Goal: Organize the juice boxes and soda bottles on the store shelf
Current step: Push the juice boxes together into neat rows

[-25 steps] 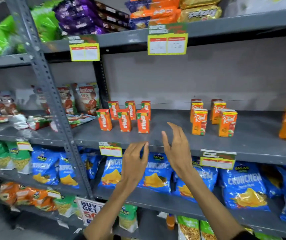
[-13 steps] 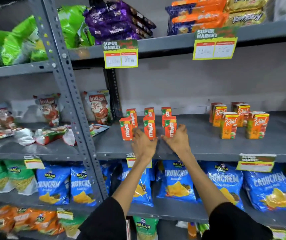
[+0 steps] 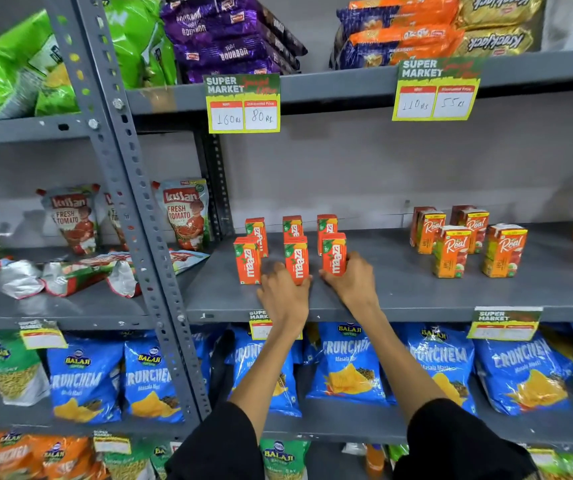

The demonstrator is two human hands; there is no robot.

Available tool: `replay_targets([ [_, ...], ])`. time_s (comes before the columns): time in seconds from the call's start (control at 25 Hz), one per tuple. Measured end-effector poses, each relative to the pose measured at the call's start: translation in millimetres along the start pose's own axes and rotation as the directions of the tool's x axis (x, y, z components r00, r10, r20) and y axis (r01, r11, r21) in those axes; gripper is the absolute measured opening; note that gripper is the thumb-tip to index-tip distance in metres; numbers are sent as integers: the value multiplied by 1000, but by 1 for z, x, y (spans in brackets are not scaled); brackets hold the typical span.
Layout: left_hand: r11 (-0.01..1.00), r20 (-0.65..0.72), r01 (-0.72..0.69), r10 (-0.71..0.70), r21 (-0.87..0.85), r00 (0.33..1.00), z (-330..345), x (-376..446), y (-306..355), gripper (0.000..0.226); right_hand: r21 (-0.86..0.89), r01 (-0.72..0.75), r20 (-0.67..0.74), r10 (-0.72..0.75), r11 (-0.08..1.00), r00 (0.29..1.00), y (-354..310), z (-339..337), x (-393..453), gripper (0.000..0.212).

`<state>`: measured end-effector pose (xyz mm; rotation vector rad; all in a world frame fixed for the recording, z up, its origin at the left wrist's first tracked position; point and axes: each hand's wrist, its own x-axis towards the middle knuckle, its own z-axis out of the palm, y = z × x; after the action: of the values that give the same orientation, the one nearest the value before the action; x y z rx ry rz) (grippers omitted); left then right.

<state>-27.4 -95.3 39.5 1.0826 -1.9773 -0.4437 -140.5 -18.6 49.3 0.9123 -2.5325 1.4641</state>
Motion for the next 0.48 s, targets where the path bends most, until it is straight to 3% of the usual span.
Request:
replay_targets([
  [0.48,999,-42,-11,13,42,999,1,-4,3,50,-129,38,-5,-39,991,999,4,7,1,61],
])
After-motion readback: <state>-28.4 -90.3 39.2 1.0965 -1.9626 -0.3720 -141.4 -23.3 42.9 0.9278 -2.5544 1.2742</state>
